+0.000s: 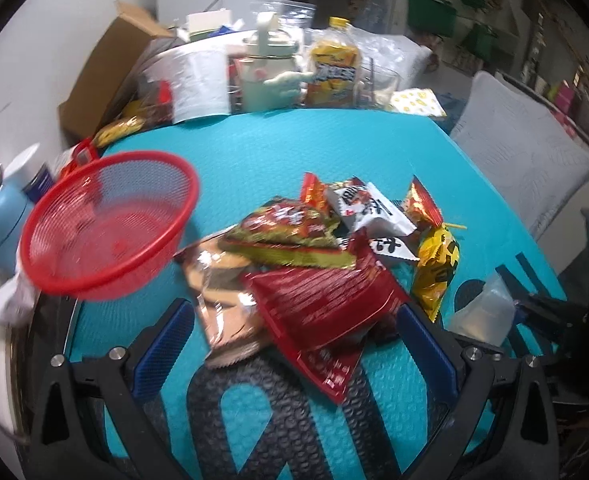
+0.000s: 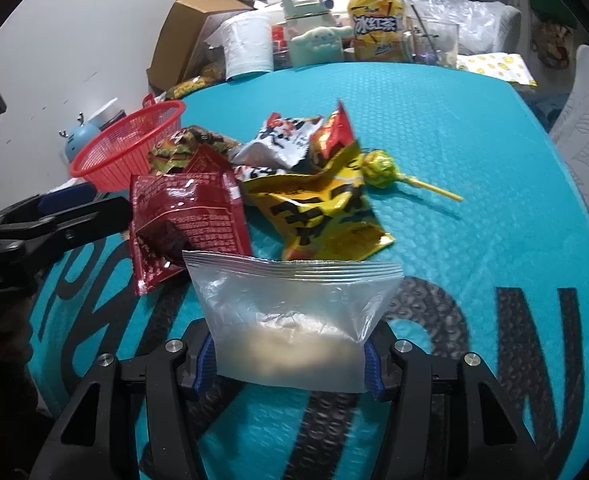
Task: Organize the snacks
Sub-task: 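Lower the left gripper onto the red packet and close on it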
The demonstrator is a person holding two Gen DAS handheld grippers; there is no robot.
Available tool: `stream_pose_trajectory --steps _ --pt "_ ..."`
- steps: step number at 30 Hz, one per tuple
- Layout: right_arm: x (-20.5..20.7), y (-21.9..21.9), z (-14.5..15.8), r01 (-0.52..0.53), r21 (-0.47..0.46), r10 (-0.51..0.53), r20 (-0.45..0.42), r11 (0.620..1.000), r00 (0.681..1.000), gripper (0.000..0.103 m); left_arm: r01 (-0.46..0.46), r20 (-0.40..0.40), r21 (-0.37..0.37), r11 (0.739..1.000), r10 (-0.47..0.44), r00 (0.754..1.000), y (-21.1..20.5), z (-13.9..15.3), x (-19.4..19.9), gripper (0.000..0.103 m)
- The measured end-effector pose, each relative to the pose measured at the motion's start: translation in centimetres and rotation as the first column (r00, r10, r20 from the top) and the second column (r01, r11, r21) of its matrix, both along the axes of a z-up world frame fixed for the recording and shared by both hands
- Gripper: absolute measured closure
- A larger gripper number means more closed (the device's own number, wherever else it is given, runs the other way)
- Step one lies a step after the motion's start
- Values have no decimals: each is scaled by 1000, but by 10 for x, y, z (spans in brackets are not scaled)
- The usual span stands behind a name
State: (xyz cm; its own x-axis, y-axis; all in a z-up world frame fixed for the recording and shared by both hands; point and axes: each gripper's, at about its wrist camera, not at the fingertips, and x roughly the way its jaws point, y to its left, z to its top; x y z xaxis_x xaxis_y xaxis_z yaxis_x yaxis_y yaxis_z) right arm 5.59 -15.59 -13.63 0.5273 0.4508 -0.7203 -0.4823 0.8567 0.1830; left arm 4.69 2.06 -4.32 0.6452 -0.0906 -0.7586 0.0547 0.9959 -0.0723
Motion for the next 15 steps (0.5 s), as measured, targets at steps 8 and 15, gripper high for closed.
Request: stream_pose_trajectory --steps 8,15 --pt "-1 -19 4 37 14 -37 -2 999 999 47 86 -4 9 996 -86 996 -15 -4 19 0" --pt "-2 -25 2 35 31 -35 -16 999 999 47 175 -1 66 982 -175 985 -26 -6 27 0"
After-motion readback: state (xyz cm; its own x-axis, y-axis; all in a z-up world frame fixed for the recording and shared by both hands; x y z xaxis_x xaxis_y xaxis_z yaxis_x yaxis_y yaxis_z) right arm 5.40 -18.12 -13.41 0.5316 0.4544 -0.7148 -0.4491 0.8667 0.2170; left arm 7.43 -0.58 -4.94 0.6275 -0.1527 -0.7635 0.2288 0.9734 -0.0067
